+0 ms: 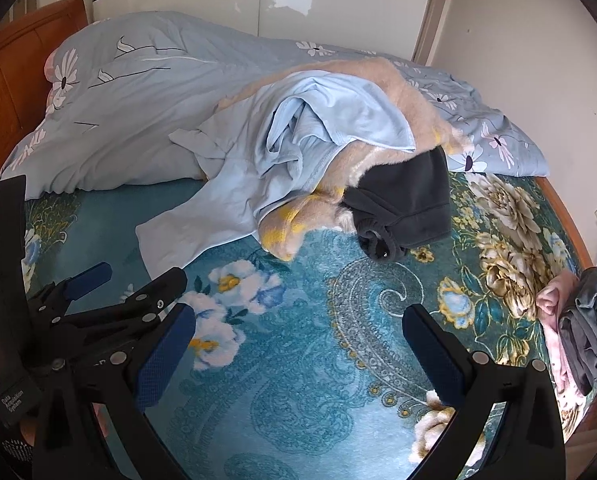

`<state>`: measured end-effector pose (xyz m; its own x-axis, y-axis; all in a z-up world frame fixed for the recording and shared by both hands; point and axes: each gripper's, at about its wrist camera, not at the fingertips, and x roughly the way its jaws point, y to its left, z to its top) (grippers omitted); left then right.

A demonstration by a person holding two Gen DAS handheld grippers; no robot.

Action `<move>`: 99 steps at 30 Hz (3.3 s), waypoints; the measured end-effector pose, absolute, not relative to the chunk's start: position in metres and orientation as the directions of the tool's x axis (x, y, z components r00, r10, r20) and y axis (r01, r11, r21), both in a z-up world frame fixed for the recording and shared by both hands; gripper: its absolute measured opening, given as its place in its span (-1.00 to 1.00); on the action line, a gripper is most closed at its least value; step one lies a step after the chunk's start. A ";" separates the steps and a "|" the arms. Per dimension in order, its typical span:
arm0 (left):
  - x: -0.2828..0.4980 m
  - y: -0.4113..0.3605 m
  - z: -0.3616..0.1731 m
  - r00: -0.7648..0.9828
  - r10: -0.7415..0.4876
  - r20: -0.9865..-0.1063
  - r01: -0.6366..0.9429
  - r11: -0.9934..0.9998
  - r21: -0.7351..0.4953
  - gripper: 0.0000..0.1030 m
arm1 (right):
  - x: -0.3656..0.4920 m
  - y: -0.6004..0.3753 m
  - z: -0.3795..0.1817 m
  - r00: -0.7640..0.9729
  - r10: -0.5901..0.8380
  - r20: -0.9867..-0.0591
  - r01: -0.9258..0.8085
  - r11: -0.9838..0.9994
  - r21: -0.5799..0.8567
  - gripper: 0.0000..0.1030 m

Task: Fold clothes

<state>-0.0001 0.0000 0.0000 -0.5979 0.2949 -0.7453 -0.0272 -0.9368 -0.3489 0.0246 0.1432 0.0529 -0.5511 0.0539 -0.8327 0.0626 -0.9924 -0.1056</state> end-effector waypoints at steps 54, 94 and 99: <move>-0.168 0.083 0.069 -0.721 0.136 -0.680 -0.059 -0.989 -0.135 -0.89 | 0.307 0.428 0.068 -0.473 0.322 -0.820 -0.595 -0.803 0.028 1.00; 0.080 0.102 0.216 -0.588 0.678 -0.441 -0.661 -0.717 -0.221 -0.94 | 0.373 0.358 0.152 -0.793 0.253 -0.554 -0.474 -0.829 0.299 1.00; 0.053 0.133 0.108 -0.475 0.599 -0.645 -0.578 -0.765 -0.284 -0.94 | 0.340 0.340 0.110 -0.736 0.116 -0.666 -0.400 -0.869 0.291 1.00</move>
<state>0.0530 0.1329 0.1082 -0.4745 0.5988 -0.6452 -0.5785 -0.7646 -0.2841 0.3404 0.3396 0.1096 -0.7364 0.1162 -0.6664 -0.4003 -0.8690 0.2909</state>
